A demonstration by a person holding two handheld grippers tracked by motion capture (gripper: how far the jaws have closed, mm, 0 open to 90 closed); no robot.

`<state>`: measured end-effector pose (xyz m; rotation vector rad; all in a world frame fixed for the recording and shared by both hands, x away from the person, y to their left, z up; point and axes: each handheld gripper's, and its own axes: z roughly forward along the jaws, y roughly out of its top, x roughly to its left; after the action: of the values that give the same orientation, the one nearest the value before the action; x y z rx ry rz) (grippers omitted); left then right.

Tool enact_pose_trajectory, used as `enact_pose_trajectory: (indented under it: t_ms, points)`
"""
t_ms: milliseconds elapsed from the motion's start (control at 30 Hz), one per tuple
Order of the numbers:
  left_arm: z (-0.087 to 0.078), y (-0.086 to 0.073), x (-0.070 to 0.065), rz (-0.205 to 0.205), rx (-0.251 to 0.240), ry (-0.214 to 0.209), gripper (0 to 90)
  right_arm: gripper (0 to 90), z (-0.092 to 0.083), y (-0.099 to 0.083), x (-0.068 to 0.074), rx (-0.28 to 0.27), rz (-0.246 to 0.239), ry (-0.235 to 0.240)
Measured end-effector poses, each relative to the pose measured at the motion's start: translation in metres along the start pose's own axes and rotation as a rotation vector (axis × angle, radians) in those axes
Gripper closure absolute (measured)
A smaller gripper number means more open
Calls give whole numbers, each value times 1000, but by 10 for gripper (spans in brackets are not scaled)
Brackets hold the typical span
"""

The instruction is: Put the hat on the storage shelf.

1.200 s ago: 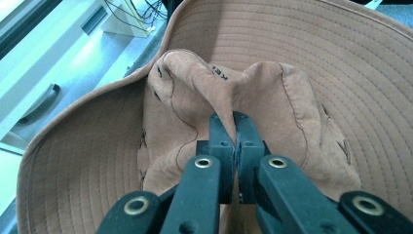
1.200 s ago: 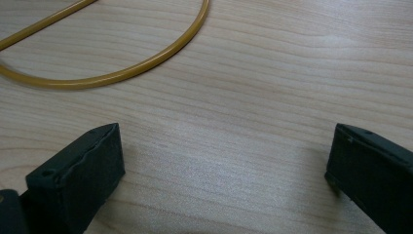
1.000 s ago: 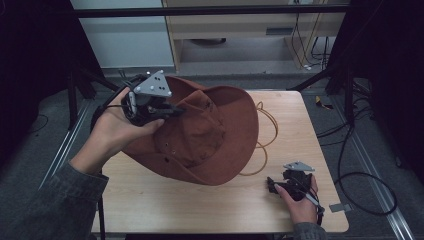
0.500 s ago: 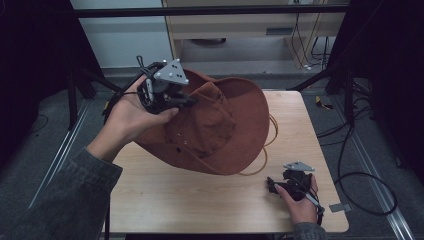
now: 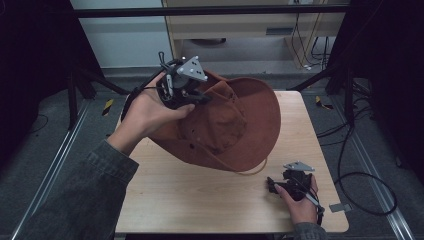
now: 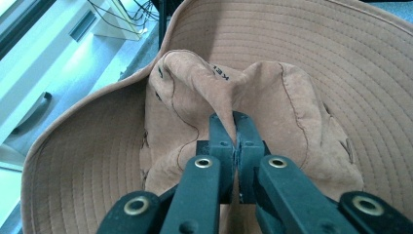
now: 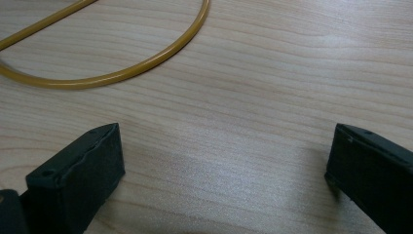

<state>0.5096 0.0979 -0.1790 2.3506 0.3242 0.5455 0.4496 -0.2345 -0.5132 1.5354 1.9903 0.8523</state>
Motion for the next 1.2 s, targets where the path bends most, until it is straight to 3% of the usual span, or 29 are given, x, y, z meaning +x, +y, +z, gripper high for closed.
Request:
enact_pose_trajectory:
  t_ms: [367,900,1200]
  points:
    - [9,17,-1,7,-11,0,886,4,0,0,0,0,0,0]
    - [25,30,4,-4,-22,-6,886,4,0,0,0,1,4,0]
    - [31,38,2,10,-15,-7,886,4,0,0,0,-1,-1,0]
